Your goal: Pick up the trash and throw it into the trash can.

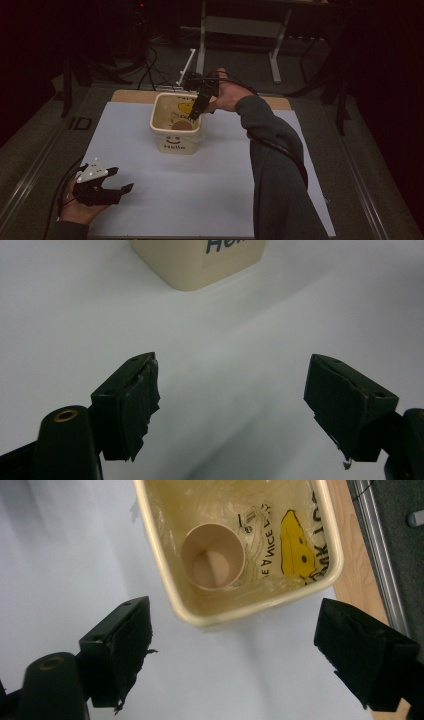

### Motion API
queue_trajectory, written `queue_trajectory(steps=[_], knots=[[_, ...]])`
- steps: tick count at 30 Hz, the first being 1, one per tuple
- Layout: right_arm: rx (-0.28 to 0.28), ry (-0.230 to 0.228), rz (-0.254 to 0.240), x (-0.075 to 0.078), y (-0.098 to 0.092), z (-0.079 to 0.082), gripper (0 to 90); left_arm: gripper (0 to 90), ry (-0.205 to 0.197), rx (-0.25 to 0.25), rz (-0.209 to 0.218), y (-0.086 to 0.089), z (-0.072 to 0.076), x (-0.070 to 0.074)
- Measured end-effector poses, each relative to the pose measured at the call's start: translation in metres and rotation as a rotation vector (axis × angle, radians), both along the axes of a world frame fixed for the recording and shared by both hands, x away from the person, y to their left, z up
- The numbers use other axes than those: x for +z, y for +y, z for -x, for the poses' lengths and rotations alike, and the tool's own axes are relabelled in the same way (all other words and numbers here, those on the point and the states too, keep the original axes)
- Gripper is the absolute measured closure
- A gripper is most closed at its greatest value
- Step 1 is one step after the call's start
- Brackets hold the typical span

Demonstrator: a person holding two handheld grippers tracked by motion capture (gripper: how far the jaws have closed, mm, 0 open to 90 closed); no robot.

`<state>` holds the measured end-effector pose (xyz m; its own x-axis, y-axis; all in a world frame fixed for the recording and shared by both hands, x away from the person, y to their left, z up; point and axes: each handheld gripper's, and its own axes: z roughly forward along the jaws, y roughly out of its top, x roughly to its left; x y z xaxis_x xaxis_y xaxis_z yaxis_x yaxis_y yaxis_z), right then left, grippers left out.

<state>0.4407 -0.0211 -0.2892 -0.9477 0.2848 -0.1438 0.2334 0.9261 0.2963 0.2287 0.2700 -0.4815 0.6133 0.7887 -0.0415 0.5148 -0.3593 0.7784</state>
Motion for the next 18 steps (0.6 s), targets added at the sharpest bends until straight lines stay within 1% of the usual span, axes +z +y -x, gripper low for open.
queue_trajectory(steps=[4,6,7,8,9,10,11,12,13,16,18], knots=[[-0.019,-0.001,-0.024,-0.005,-0.014,0.003,15.6,21.7,0.002,-0.003,-0.009,-0.001,0.000,0.000],[-0.027,-0.005,-0.049,-0.007,-0.023,0.005,15.6,21.7,0.006,-0.003,-0.008,-0.002,0.000,-0.001],[-0.027,-0.005,-0.049,-0.007,-0.023,0.005,15.6,21.7,0.006,-0.003,-0.008,-0.002,0.000,-0.001],[-0.040,-0.009,-0.078,-0.009,-0.033,0.008,15.9,21.7,0.005,-0.003,-0.012,-0.002,-0.001,-0.001],[-0.040,-0.009,-0.078,-0.009,-0.033,0.008,15.9,21.7,0.005,-0.003,-0.012,-0.002,-0.001,-0.001],[-0.050,-0.012,-0.096,-0.011,-0.041,0.011,15.9,21.7,0.005,-0.003,-0.012,-0.002,-0.001,-0.001],[-0.053,-0.014,-0.106,-0.012,-0.044,0.012,15.9,21.6,0.003,0.000,-0.013,-0.002,-0.001,-0.001],[-0.054,-0.019,-0.113,-0.013,-0.047,0.013,16.0,21.4,0.001,0.001,-0.013,-0.002,-0.001,-0.001],[-0.066,-0.026,-0.132,-0.013,-0.051,0.014,16.6,21.4,0.001,0.001,-0.013,-0.002,-0.001,-0.001],[-0.072,-0.032,-0.171,-0.014,-0.060,0.018,16.7,21.4,0.001,0.003,-0.011,-0.002,-0.001,-0.001],[-0.080,-0.034,-0.184,-0.016,-0.066,0.021,16.6,21.4,0.002,0.001,-0.013,-0.002,-0.001,-0.001]])
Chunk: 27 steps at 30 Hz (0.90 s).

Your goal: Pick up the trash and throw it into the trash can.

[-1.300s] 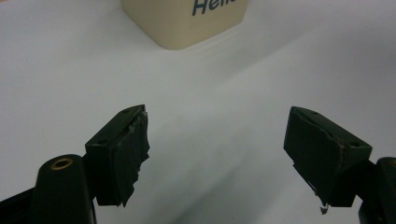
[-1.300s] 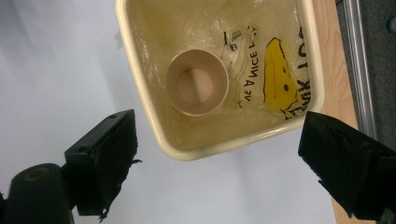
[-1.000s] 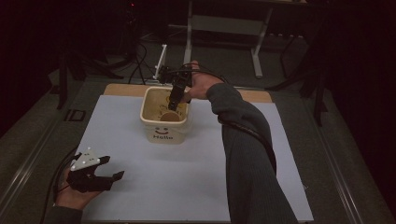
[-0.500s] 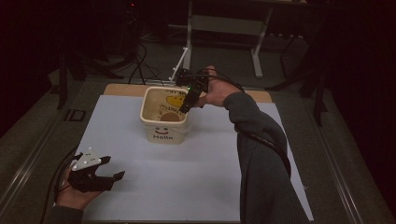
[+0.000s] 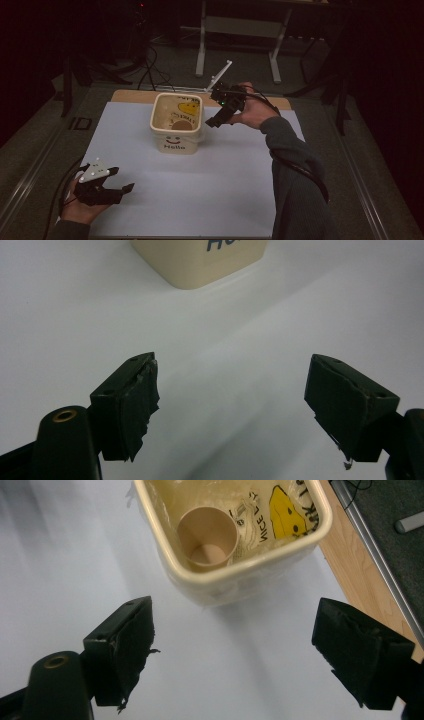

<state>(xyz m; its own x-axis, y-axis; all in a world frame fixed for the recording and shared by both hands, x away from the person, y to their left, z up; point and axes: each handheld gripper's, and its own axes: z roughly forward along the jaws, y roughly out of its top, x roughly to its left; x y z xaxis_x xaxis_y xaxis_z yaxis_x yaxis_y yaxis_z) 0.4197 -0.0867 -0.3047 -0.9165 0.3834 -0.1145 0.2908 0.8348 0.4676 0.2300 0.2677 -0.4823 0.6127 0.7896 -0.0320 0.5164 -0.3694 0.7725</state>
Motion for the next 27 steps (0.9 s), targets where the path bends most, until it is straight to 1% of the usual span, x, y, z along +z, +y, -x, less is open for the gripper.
queue_trajectory(steps=[5,8,9,10,11,12,15,17,23,27], knots=[[-0.010,-0.011,-0.021,-0.005,-0.013,0.007,16.6,21.4,-0.003,0.000,0.001,0.000,0.000,0.000],[-0.012,-0.017,-0.020,-0.007,-0.018,0.010,16.6,21.4,-0.001,0.002,0.004,0.000,0.000,0.000],[-0.018,-0.025,-0.034,-0.009,-0.024,0.013,16.6,21.3,-0.001,0.003,0.006,-0.001,0.001,0.000],[-0.020,-0.029,-0.045,-0.009,-0.026,0.014,16.6,21.4,-0.002,0.002,0.005,-0.001,0.001,0.000],[-0.020,-0.029,-0.045,-0.009,-0.026,0.014,16.6,21.4,-0.002,0.002,0.005,-0.001,0.001,0.000],[-0.027,-0.028,-0.078,-0.010,-0.034,0.017,16.6,21.4,-0.001,0.003,0.004,-0.001,0.001,0.000],[-0.037,-0.028,-0.105,-0.013,-0.043,0.020,16.6,21.4,-0.001,0.003,0.004,-0.001,0.001,0.000],[-0.039,-0.033,-0.117,-0.017,-0.050,0.023,16.6,21.4,-0.001,0.004,0.007,-0.001,0.001,-0.001],[-0.058,-0.039,-0.121,-0.026,-0.061,0.026,16.6,21.3,0.002,0.003,0.003,-0.001,0.001,0.000],[-0.076,-0.057,-0.165,-0.031,-0.073,0.031,16.6,21.3,0.001,0.005,0.004,0.000,0.001,0.000]])
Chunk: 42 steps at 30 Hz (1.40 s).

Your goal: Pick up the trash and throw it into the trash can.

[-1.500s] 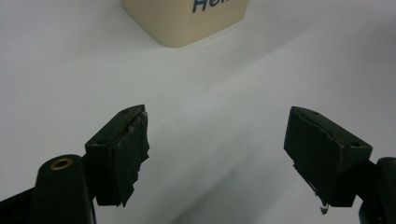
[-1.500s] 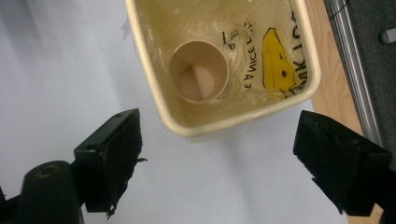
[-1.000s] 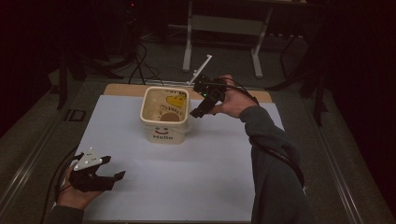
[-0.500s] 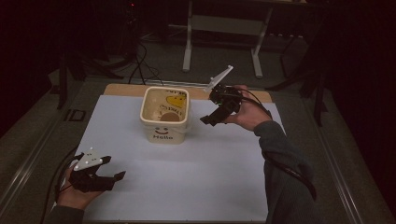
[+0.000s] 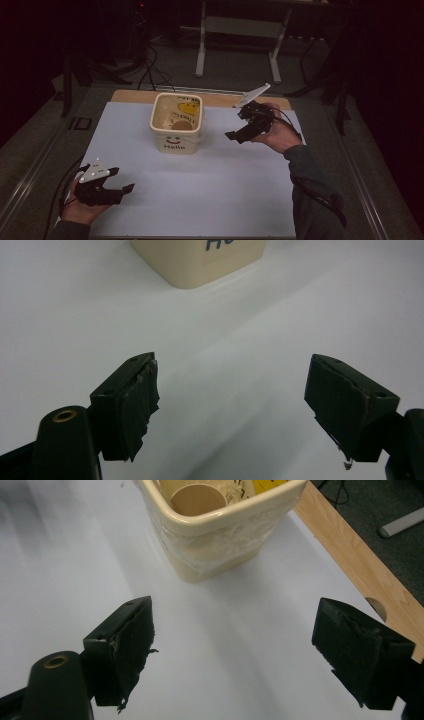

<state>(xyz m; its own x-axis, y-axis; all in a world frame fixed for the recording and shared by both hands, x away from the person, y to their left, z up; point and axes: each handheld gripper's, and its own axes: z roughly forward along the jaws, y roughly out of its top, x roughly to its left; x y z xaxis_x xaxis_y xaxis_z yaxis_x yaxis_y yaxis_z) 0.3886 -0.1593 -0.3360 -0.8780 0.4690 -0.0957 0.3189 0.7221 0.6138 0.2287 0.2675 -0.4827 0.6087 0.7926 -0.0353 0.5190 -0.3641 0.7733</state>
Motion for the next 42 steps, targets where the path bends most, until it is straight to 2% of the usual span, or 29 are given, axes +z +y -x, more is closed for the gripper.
queue_trajectory(steps=[8,17,24,36,42], knots=[[-0.040,-0.042,-0.066,-0.008,-0.017,0.013,16.6,21.3,-0.001,0.004,0.005,0.001,0.001,0.000],[-0.079,-0.064,-0.084,-0.023,-0.034,0.026,16.6,21.2,0.001,-0.002,0.000,0.000,0.000,0.000],[-0.117,-0.071,-0.111,-0.040,-0.056,0.038,16.6,21.2,0.002,-0.002,0.002,-0.001,0.001,-0.001],[-0.167,-0.095,-0.144,-0.061,-0.074,0.055,16.6,21.2,-0.003,0.001,0.004,0.000,0.001,0.000],[-0.203,-0.110,-0.186,-0.072,-0.085,0.065,16.1,21.2,-0.002,0.001,0.008,0.000,0.001,0.000]])
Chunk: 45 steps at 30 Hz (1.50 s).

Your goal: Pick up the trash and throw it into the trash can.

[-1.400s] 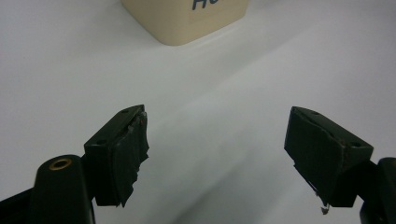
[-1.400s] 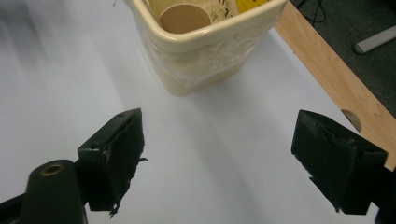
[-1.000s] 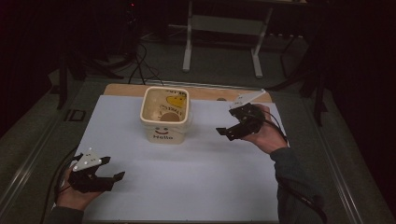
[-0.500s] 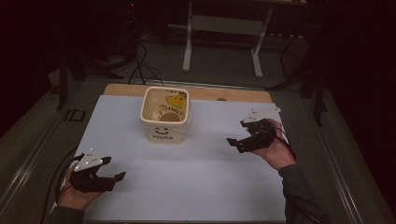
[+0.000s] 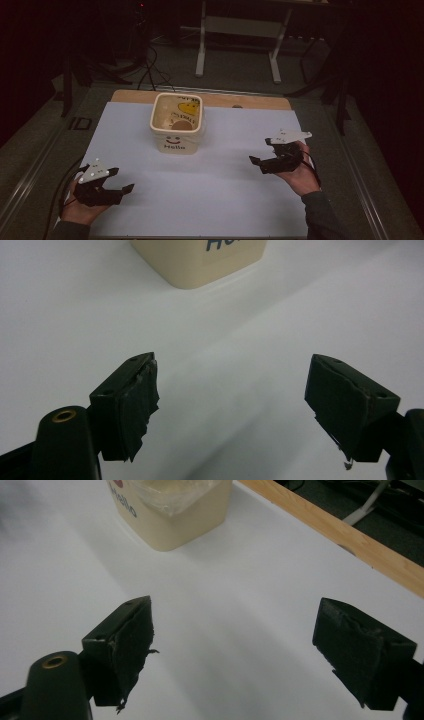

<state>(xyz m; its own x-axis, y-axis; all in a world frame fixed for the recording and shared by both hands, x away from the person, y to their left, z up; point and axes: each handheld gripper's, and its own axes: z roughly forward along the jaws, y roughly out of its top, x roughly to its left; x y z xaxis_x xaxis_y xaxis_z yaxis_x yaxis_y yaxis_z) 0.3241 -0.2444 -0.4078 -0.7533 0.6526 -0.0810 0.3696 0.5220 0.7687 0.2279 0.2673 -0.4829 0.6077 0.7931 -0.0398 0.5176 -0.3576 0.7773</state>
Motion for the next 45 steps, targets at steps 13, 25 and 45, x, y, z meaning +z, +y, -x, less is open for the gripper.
queue_trajectory(steps=[13,25,45], knots=[[-0.032,0.005,-0.030,-0.025,-0.009,0.013,15.7,21.1,0.002,-0.001,-0.002,0.000,0.000,0.000],[-0.058,0.023,-0.050,-0.043,-0.020,0.022,15.8,21.1,0.000,0.003,0.000,0.000,0.000,0.000],[-0.071,0.035,-0.058,-0.056,-0.030,0.030,15.9,21.1,-0.004,0.010,0.001,0.003,0.002,0.000]])
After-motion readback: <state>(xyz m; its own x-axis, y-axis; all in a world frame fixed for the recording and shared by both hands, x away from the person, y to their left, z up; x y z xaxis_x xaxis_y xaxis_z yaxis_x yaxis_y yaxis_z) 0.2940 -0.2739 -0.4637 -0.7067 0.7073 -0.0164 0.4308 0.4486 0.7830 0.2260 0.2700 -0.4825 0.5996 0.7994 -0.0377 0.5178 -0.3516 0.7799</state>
